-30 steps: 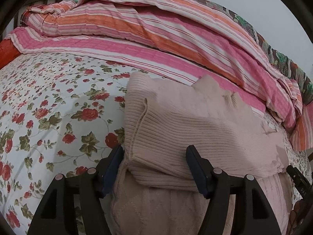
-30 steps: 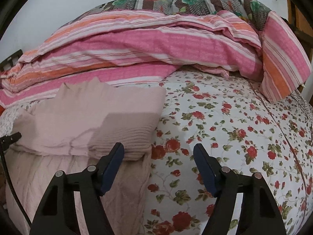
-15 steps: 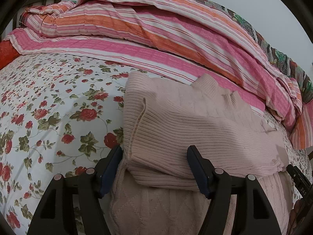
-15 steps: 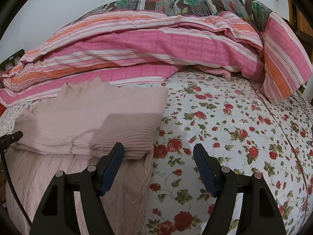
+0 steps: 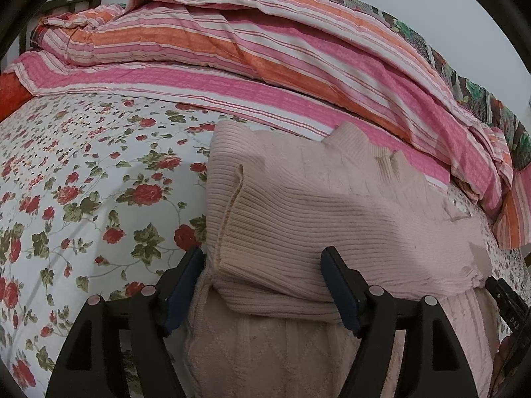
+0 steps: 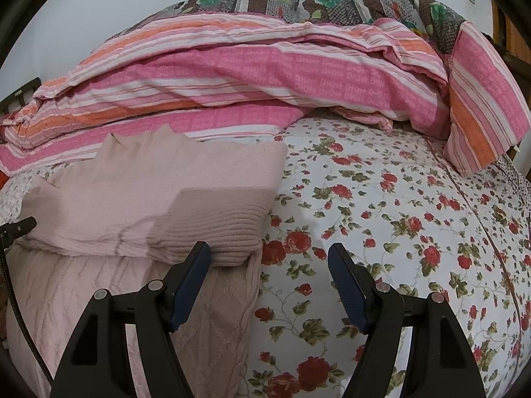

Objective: Fold small clothes

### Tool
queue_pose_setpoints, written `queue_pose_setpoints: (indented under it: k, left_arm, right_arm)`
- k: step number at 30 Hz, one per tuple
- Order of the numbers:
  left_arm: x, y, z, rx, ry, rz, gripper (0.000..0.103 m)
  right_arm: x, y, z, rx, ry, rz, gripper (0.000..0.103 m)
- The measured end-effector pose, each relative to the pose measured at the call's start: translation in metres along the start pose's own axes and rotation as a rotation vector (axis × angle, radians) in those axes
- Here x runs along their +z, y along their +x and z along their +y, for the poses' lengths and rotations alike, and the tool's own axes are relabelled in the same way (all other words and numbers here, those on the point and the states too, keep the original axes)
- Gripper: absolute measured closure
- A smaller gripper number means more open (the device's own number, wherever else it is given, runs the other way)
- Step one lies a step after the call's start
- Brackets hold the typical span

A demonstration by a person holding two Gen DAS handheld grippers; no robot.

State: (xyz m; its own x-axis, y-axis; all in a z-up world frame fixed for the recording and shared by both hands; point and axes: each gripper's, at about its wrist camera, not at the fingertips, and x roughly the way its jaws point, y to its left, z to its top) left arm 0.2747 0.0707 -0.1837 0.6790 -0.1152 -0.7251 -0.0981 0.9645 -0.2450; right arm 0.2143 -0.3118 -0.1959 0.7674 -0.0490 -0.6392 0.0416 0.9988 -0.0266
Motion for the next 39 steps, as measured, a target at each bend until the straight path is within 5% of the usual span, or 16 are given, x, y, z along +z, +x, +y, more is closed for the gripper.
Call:
queue_pose_setpoints:
  k: [39]
  left_arm:
    - [0.0008,0.0022,0.0017,-0.006,0.018,0.007,0.026]
  right_arm:
    - [-0.0031,0.0076,0.0023,0.005,-0.013,0.031,0.030]
